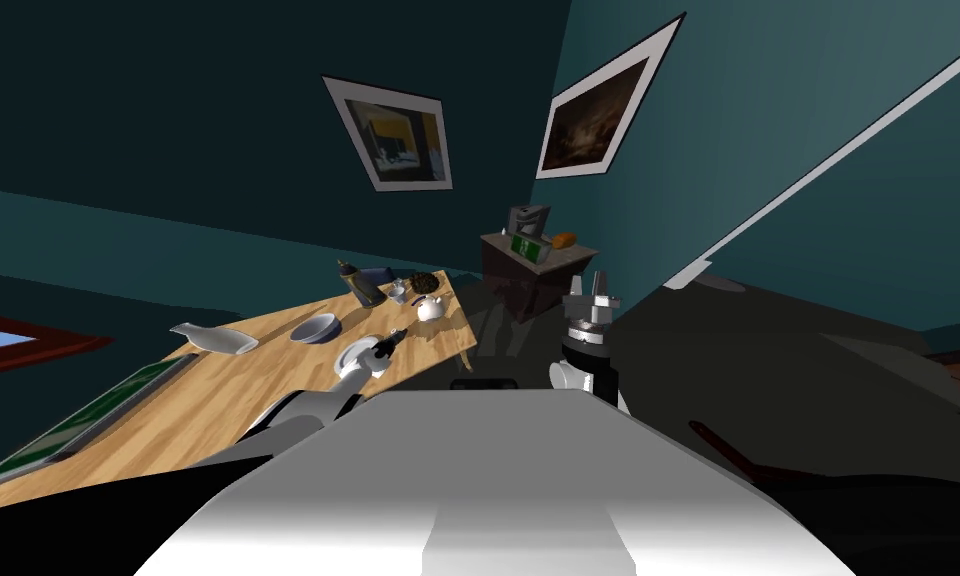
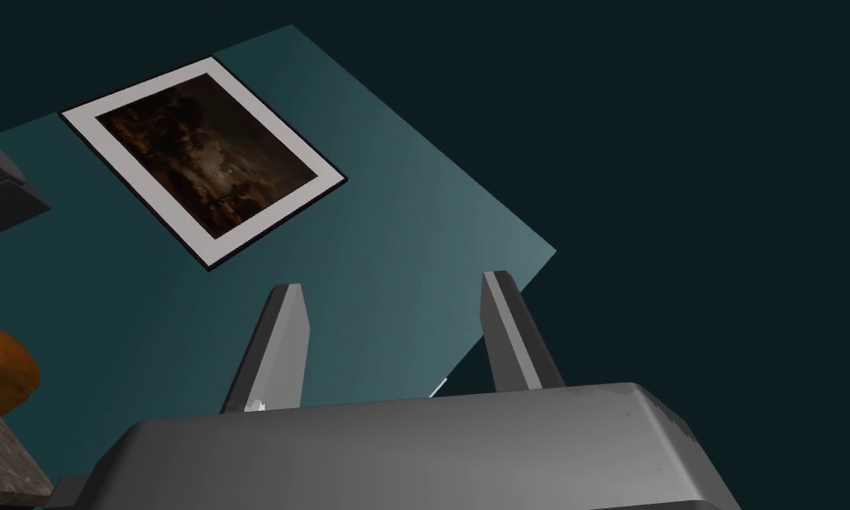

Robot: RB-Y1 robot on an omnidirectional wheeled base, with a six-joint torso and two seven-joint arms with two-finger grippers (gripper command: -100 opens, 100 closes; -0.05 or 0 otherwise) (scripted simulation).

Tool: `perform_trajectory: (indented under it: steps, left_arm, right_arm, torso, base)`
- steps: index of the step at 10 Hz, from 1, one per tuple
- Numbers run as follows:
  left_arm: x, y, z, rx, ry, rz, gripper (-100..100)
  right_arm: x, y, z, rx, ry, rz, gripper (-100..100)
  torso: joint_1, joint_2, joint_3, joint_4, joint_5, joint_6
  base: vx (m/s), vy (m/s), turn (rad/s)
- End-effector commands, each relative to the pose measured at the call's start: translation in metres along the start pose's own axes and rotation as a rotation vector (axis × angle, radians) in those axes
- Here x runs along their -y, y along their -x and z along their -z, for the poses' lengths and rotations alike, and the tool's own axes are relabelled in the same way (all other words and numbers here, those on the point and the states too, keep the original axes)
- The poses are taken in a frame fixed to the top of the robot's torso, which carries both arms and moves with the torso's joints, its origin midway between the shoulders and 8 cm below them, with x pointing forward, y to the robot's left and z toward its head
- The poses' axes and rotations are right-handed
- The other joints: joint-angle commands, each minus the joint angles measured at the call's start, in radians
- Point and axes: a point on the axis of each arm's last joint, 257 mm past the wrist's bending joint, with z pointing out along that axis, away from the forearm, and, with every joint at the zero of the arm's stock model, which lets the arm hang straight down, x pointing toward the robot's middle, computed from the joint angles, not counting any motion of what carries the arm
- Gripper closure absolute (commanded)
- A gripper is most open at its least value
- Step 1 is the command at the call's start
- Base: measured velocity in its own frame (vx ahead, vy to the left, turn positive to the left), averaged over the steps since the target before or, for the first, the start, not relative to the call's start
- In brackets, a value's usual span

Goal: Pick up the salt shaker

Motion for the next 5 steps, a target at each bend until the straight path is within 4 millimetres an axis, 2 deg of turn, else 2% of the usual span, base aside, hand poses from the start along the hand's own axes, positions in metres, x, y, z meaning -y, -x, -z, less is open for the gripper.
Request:
perform_trajectory:
  steps: [1, 2, 3, 4, 5]
  left_arm:
    - [-0.029, 0.0, 0.007, 0.008, 0.019, 0.014, -100]
    - [-0.049, 0.001, 0.013, 0.013, 0.032, 0.023, -100]
    - [-0.056, -0.005, 0.015, 0.0, 0.048, 0.025, -100]
    - [-0.049, 0.001, 0.013, 0.013, 0.032, 0.023, -100]
    - [-0.05, -0.002, 0.013, 0.009, 0.034, 0.022, -100]
  right_arm:
    - [0.0, 0.0, 0.0, 0.0, 0.0, 0.0, 0]
    - [0.0, 0.0, 0.0, 0.0, 0.0, 0.0, 0]
    - [0.0, 0.0, 0.0, 0.0, 0.0, 0.0, 0]
    - [0.0, 0.0, 0.0, 0.0, 0.0, 0.0, 0]
    - [0.0, 0.0, 0.0, 0.0, 0.0, 0.0, 0]
  torso:
    - [0.0, 0.0, 0.0, 0.0, 0.0, 0.0]
    - [-0.001, -0.001, -0.001, 0.0, 0.0, 0.0]
    - [-0.002, -0.002, -0.001, 0.0, 0.0, 0.001]
    - [-0.001, -0.001, -0.001, 0.0, 0.0, 0.0]
    - [0.001, 0.0, 0.0, 0.0, 0.0, 0.0]
  base:
    - [0.053, -0.054, -0.165]
    - [0.067, -0.072, -0.187]
    - [0.052, -0.05, -0.076]
    - [0.02, -0.018, 0.022]
    - [0.005, -0.005, 0.006]
